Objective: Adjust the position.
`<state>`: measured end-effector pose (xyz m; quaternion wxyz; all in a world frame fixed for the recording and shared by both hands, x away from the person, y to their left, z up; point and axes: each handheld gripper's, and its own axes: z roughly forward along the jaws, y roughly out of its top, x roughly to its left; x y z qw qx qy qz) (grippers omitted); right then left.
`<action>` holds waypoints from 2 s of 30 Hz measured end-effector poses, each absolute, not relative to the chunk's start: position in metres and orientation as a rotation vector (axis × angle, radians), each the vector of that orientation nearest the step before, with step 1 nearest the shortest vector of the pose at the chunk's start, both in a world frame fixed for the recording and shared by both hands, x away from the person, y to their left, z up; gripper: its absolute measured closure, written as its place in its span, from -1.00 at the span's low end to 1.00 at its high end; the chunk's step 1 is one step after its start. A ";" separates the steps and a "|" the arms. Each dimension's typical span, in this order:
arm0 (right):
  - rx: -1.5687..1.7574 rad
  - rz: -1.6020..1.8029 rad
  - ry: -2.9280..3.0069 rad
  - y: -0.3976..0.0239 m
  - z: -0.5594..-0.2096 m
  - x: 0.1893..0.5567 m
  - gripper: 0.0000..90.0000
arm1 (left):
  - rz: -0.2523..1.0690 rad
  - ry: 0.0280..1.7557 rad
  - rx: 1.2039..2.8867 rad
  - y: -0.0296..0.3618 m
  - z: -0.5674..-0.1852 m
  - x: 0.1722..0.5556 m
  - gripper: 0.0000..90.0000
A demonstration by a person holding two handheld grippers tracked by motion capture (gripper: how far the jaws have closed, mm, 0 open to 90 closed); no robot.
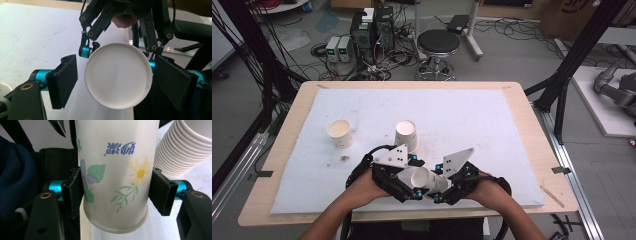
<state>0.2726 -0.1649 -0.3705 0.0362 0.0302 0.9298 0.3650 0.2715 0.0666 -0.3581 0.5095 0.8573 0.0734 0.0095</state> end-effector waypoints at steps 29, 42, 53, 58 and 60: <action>0.034 0.853 2.951 -0.153 -0.364 0.273 -0.37 | -0.027 0.146 2.149 0.062 -0.368 0.273 -0.18; 0.269 1.370 2.719 -0.193 -0.364 0.271 -0.55 | -0.023 0.223 1.983 0.088 -0.377 0.274 -0.18; 0.364 1.601 2.520 -0.212 -0.383 0.264 -0.58 | 0.010 0.221 1.887 0.096 -0.384 0.268 -0.18; 0.377 1.670 2.489 -0.217 -0.393 0.262 -0.57 | 0.020 0.229 1.851 0.099 -0.386 0.268 -0.18; 0.378 1.675 2.486 -0.217 -0.396 0.262 -0.57 | 0.023 0.229 1.843 0.099 -0.386 0.268 -0.18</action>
